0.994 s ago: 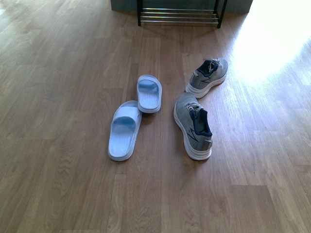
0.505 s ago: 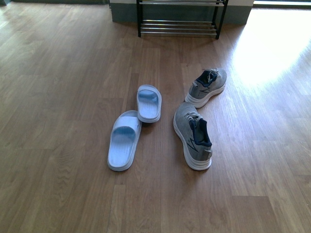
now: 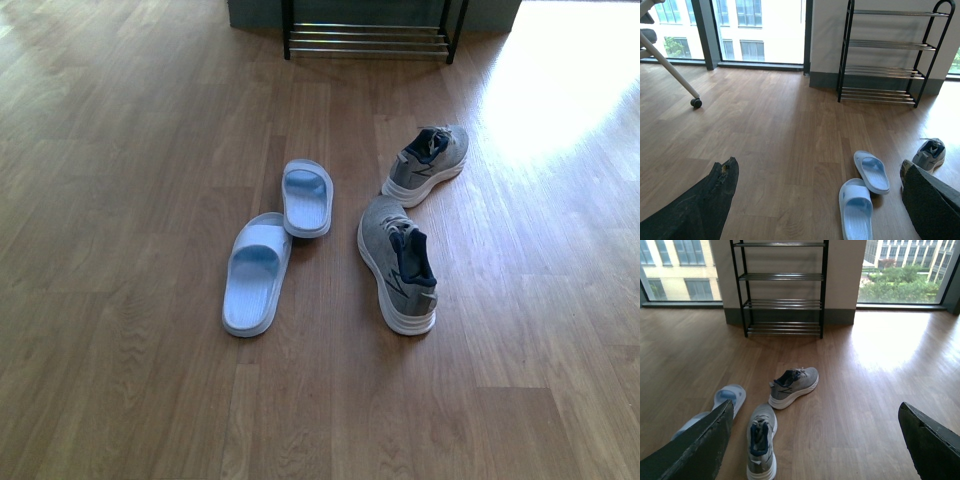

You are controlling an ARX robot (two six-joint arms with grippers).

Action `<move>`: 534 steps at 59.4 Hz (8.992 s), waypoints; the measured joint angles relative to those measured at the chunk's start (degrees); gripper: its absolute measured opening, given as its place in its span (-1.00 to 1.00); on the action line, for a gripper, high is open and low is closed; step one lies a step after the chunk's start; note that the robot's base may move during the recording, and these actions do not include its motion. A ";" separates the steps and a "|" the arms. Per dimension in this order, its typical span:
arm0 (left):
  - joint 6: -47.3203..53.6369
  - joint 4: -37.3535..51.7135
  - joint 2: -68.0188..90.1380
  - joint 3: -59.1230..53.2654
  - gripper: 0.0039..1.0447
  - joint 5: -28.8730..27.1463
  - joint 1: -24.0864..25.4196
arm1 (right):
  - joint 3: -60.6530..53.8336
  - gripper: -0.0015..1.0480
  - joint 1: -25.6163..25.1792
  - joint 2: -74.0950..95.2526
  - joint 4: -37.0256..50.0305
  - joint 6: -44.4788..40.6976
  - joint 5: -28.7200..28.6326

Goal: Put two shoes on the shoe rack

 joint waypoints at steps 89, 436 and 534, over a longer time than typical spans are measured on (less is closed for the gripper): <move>-30.58 -13.33 26.62 10.60 0.83 -20.15 -13.14 | 0.00 0.82 0.00 0.02 0.00 0.00 0.04; -11.45 -13.49 40.72 24.30 -0.98 -38.21 -29.88 | 8.15 0.82 -3.52 59.43 28.57 -2.54 -7.32; -11.45 -13.49 40.72 24.30 -0.98 -38.16 -29.88 | 57.20 -0.46 -8.13 158.77 48.15 17.88 -1.01</move>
